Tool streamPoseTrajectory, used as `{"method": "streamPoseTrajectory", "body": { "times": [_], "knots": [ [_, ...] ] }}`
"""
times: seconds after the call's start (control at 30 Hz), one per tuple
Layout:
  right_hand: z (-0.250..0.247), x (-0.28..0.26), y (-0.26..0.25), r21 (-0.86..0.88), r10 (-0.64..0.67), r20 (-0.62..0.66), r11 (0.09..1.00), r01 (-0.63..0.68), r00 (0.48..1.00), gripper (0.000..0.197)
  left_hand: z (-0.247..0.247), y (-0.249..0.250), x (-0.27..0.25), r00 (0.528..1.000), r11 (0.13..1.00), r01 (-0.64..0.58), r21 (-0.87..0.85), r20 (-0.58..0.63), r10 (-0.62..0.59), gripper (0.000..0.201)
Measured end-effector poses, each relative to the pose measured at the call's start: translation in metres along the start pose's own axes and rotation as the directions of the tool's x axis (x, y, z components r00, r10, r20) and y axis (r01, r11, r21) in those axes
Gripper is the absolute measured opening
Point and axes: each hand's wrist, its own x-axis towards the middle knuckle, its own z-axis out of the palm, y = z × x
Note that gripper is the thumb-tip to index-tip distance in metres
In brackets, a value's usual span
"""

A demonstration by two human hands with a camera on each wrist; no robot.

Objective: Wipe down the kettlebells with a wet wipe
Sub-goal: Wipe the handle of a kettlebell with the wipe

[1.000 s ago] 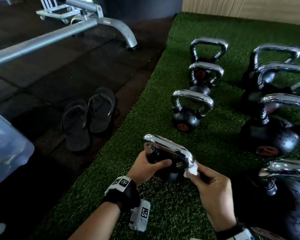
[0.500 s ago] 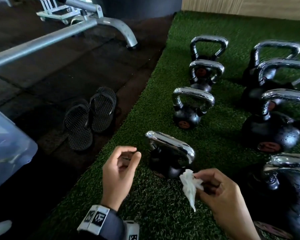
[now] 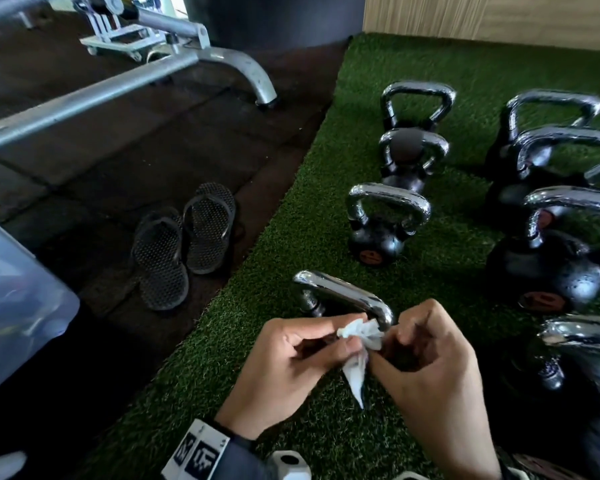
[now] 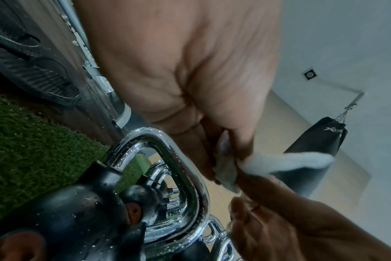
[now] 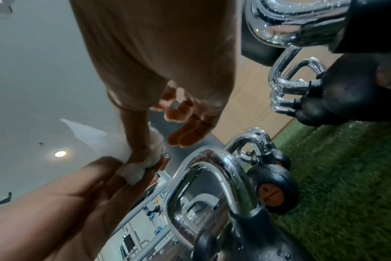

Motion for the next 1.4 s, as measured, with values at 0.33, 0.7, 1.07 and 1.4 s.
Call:
{"method": "streamPoseTrajectory", "body": {
  "times": [0.33, 0.7, 1.07, 1.4],
  "knots": [
    [0.006, 0.009, 0.098, -0.072, 0.429, 0.198, 0.903, -0.424, 0.881, 0.066, -0.013, -0.018, 0.044, 0.933, 0.788, -0.175, 0.59, -0.155, 0.323, 0.035],
    [0.034, -0.001, 0.125, -0.066, 0.316, 0.038, 0.948, -0.313, 0.948, 0.034, -0.027, -0.035, 0.042, 0.959, 0.576, -0.089, 0.813, -0.086, 0.27, 0.034],
    [0.035, 0.002, 0.117, -0.115, 0.2, 0.038, 0.974, -0.194, 0.979, 0.038, -0.037, -0.07, 0.033, 0.92, 0.832, 0.04, 0.553, -0.346, 0.185, 0.035],
    [0.033, 0.005, 0.112, -0.134, 0.179, 0.042, 0.976, -0.172, 0.983, 0.038, -0.006, -0.11, 0.012, 0.886, 0.945, 0.289, 0.153, -0.415, -0.204, 0.038]
  ]
}}
